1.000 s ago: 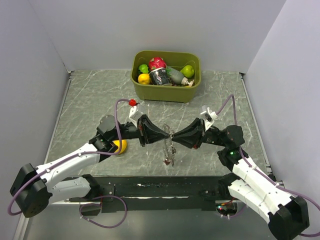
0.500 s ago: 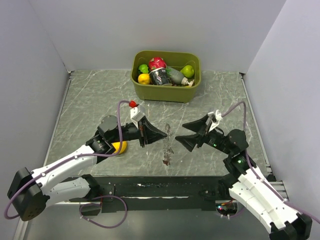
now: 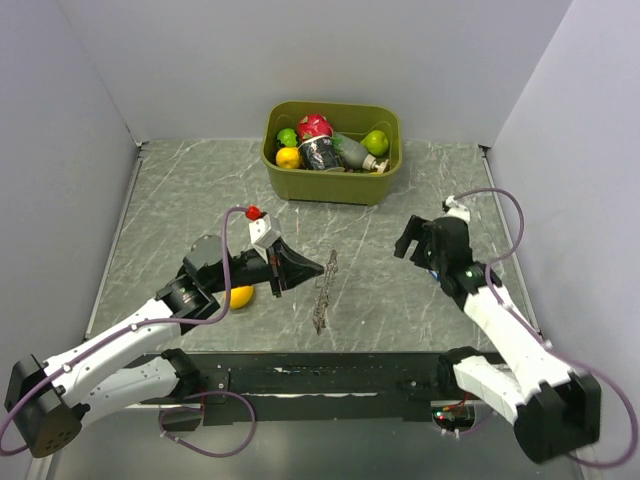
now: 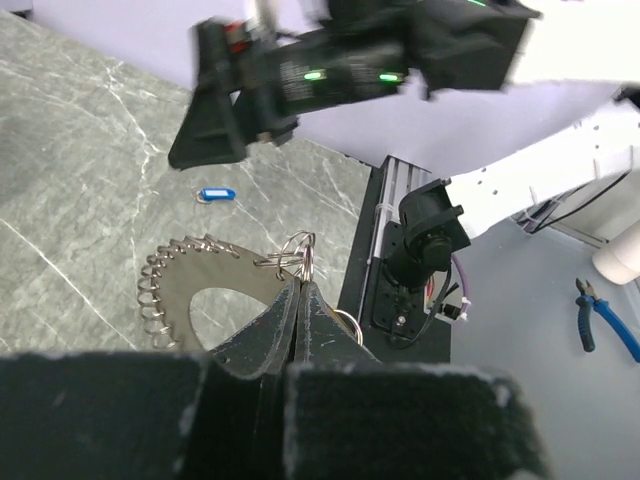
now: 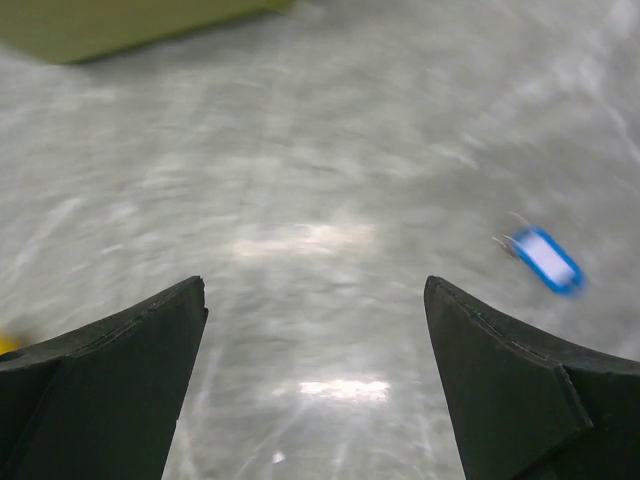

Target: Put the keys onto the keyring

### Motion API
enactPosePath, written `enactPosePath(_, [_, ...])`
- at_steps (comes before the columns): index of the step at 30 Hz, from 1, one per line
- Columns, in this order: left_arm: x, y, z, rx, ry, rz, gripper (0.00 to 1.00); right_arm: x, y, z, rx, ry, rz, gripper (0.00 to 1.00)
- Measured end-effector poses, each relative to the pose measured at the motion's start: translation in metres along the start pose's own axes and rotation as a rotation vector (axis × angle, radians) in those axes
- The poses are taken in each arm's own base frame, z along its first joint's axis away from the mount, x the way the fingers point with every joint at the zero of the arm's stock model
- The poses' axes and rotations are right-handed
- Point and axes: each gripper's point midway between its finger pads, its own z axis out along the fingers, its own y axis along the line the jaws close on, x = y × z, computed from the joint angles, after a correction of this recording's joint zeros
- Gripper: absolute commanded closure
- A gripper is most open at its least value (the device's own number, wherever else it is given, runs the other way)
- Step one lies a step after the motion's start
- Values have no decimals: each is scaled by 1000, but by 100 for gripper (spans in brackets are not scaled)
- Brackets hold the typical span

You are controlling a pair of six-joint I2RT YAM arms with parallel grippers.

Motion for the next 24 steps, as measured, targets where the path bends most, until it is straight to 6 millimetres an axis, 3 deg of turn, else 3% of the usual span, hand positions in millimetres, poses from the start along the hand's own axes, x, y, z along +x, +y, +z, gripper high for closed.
enactPosePath(5, [-3, -2, -2, 6, -10, 18, 99, 24, -61, 28, 254, 156, 92, 12])
enactPosePath(6, [-4, -3, -2, 9, -12, 19, 99, 29, -71, 30, 286, 179, 107, 18])
enactPosePath(10, [-3, -5, -2, 25, -16, 25, 99, 38, -100, 35, 374, 244, 163, 21])
enactPosePath(16, [5, -8, -4, 47, -3, 22, 99, 36, -117, 54, 413, 308, 179, 25])
enactPosePath(18, [5, -10, -4, 58, -1, 23, 99, 38, -120, 62, 417, 332, 174, 31])
enactPosePath(24, [2, -13, -4, 75, -10, 31, 99, 62, -126, 82, 416, 445, 171, 36])
